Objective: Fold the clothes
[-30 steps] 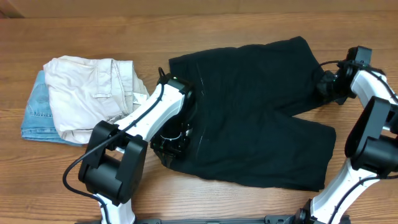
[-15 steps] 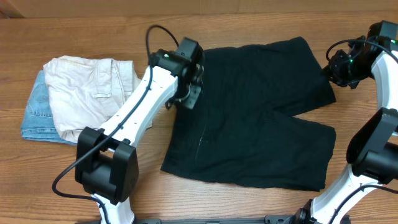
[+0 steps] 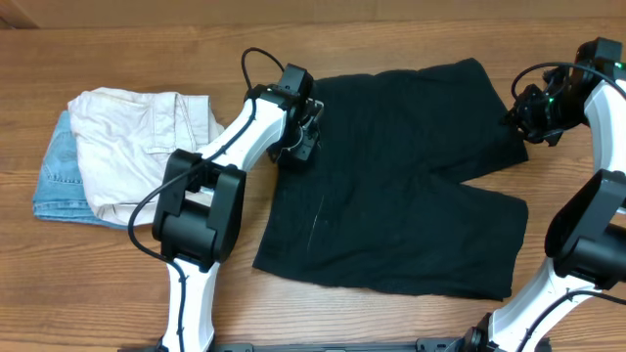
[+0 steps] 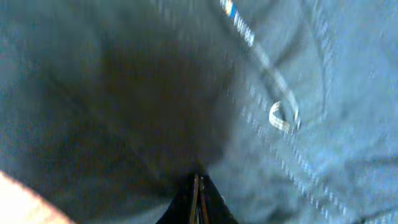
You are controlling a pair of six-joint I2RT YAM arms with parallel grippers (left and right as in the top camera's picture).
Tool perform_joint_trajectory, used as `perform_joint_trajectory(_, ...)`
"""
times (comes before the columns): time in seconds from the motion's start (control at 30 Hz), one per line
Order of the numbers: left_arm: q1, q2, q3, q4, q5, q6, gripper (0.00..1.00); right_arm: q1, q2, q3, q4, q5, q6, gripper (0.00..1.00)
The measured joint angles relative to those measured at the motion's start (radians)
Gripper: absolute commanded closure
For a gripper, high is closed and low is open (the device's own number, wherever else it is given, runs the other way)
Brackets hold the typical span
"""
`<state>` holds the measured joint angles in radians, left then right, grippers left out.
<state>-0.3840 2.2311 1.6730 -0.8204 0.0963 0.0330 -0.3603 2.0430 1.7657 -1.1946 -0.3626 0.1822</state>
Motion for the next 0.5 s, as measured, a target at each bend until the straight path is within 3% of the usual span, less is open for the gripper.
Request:
perform_joint_trajectory(0.17, 0.02, 0.026, 0.007, 0.133, -0.009, -0.023, 0.96, 0.0, 0.0, 0.0, 0.0, 0.0, 0.0, 0.69)
perform_joint_trajectory(0.3, 0.089, 0.082, 0.063, 0.266, 0.015, -0.135, 0.96, 0.0, 0.0, 0.0, 0.008, 0.0, -0.001, 0.63)
perform_joint_trajectory(0.5, 0.182, 0.175, 0.201, 0.301, 0.063, -0.217, 0.96, 0.001, 0.0, -0.003, 0.011, 0.0, -0.002, 0.51)
